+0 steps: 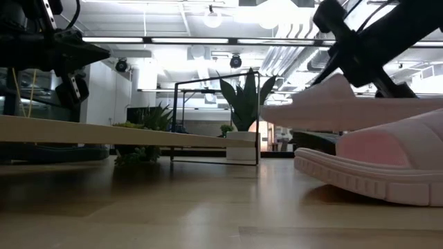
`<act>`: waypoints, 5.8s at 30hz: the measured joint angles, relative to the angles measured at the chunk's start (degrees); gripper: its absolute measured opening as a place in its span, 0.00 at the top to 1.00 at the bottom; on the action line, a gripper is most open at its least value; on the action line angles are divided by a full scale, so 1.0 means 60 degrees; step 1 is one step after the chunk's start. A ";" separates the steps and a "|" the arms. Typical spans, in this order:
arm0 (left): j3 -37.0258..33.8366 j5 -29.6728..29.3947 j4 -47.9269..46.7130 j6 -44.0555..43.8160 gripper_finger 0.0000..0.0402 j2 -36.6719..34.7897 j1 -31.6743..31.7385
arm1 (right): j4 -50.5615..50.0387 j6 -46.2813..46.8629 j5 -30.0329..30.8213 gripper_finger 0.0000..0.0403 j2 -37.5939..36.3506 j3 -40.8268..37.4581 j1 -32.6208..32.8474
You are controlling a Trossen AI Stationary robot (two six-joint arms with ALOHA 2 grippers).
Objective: Pick and place slides into the shelf
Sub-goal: Put the top pink slide on the shelf
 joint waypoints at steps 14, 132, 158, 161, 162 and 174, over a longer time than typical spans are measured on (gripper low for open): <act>-0.0003 -0.0074 0.0004 -0.1263 1.00 -0.0002 0.0003 | 0.1799 -0.1604 0.0024 0.99 0.0027 0.0000 -0.0057; -0.0001 0.0255 0.0014 -0.0770 0.73 0.1494 0.0001 | 0.2858 -0.1756 -0.0444 0.76 0.6801 0.6222 -0.2222; 0.0001 0.0277 0.0025 -0.0750 0.68 0.1487 0.0000 | -0.1317 -0.1780 -0.0716 0.76 0.6787 0.8225 -0.2528; 0.0000 0.0277 0.0025 -0.0747 0.68 0.1487 0.0004 | -0.1331 -0.1652 -0.0849 0.76 0.6790 0.8227 -0.2539; 0.0001 0.0277 0.0025 -0.0747 0.68 0.1487 0.0001 | -0.1330 -0.1585 -0.0850 0.76 0.6790 0.8233 -0.2535; 0.0001 0.0277 0.0025 -0.0712 0.68 0.1487 0.0000 | -0.1717 -0.1237 -0.0943 0.76 0.6790 0.8233 -0.2535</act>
